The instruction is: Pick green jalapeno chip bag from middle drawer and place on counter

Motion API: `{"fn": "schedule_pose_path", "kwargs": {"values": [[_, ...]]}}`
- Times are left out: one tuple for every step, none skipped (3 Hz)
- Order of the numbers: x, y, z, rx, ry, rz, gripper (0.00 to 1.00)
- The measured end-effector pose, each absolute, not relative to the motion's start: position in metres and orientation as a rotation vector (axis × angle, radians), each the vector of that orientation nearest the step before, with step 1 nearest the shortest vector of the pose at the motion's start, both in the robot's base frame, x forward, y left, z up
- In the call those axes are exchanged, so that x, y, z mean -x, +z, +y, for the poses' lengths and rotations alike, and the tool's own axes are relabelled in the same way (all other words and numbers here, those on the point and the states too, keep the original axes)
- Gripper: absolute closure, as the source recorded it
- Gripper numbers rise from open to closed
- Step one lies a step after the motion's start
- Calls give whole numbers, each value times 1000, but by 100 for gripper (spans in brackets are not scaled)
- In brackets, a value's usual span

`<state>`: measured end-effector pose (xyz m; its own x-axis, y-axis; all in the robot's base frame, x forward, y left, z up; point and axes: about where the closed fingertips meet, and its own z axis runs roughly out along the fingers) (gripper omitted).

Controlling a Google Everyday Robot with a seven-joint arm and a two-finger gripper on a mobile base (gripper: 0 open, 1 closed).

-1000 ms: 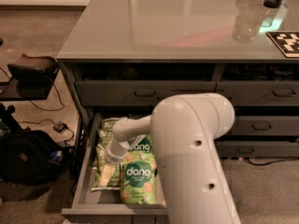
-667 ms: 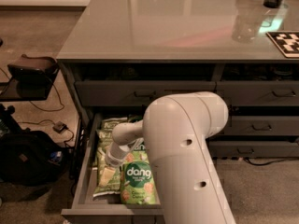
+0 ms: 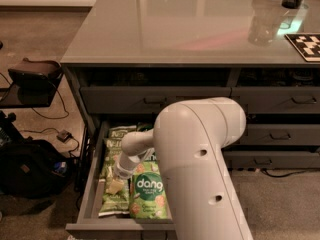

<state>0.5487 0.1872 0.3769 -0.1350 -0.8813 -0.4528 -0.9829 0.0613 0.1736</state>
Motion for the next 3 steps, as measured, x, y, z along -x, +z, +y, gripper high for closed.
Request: {"fn": "schedule_pose_path", "kwargs": {"values": [[-547, 378, 179, 1876, 637, 2140, 89], [-547, 383, 179, 1875, 637, 2140, 100], [-537, 410, 179, 1817, 663, 2018, 100]]}}
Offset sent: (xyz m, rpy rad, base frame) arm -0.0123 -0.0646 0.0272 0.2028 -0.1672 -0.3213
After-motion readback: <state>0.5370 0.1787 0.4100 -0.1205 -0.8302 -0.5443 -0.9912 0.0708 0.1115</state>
